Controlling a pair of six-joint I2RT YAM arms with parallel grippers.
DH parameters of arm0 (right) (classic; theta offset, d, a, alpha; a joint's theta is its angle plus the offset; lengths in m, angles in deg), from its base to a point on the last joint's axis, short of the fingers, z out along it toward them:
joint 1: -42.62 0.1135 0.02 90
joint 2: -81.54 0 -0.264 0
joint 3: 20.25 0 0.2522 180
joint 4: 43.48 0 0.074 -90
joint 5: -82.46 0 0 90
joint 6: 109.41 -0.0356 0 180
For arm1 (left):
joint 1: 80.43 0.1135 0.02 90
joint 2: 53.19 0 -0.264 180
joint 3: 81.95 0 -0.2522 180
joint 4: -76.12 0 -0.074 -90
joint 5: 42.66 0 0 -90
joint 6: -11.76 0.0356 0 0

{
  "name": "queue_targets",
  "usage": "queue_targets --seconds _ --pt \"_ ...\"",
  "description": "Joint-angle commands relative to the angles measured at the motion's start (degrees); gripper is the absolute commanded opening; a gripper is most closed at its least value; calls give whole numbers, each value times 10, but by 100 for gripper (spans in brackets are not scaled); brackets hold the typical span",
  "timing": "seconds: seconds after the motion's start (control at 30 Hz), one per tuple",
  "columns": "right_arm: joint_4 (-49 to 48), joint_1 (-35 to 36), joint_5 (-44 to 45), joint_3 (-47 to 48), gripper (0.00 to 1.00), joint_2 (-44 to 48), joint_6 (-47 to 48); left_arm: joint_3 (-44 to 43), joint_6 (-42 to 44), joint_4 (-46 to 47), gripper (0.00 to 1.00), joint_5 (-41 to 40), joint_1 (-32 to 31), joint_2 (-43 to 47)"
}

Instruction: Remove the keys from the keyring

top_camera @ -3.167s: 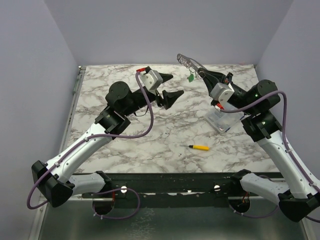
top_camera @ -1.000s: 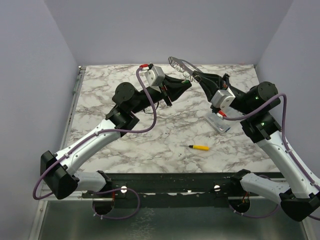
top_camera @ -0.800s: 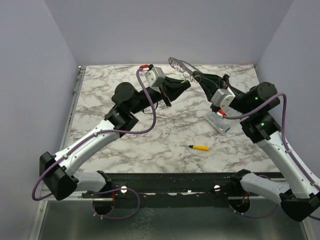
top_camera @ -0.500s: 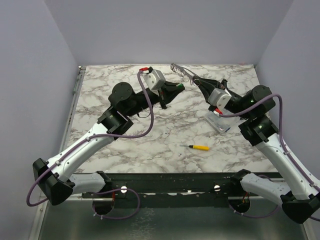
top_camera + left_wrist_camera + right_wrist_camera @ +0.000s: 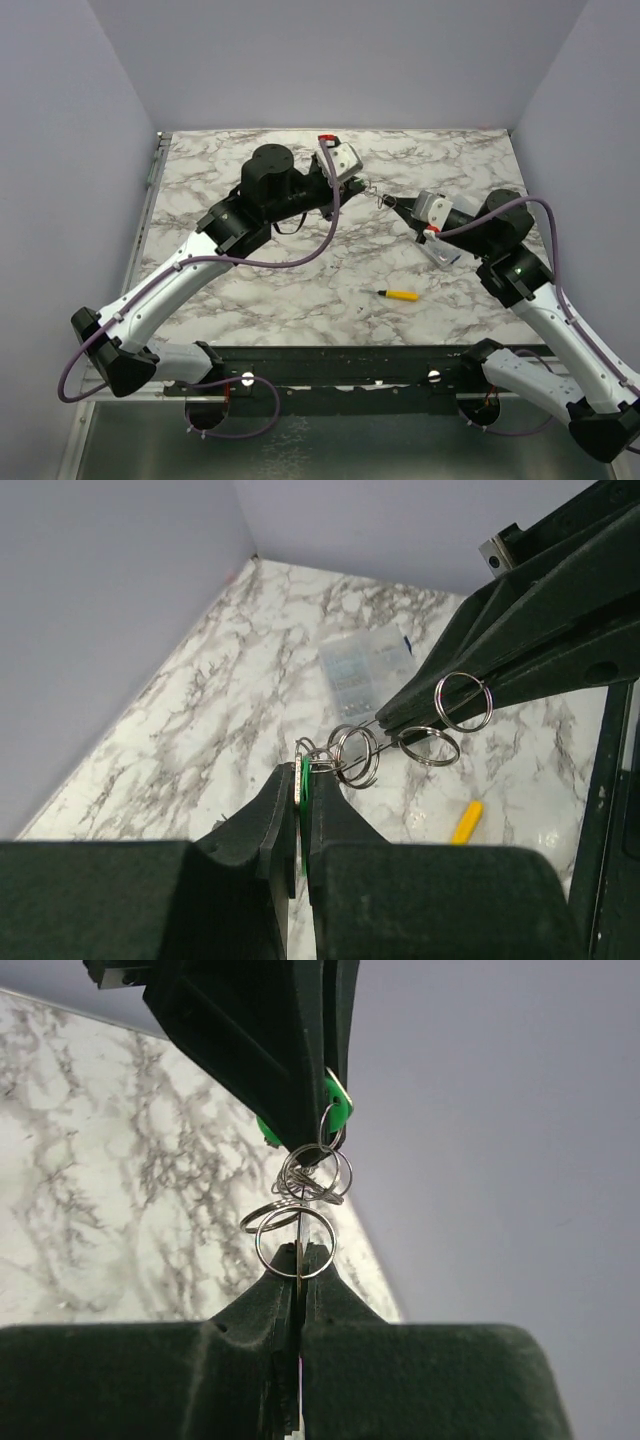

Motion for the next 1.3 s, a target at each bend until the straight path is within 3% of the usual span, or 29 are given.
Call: queue_targets --seconds 0.0,0.1,0.2,0.3,0.63,0.97,1.13,1.27 --pt "48 3 -45 -39 3 23 -63 -39 65 -82 0 -7 -4 -27" --pt "50 3 -51 -50 9 28 -89 -54 89 -104 0 -4 -8 -41" --pt "61 3 -55 -54 27 31 -101 -59 120 -114 0 -3 -12 -47" --pt "80 3 -60 -59 37 39 -112 -62 161 -124 0 0 -13 -50" --pt "103 3 -67 -66 53 71 -162 -37 298 -132 0 35 -14 -31" --pt "130 3 -52 -24 71 93 -203 -2 374 -130 0 54 -14 -8" --pt "134 3 -34 15 70 74 -251 -28 325 -131 0 55 -15 -22" --pt "119 3 10 36 58 52 -260 -28 330 -133 0 102 -14 -12"
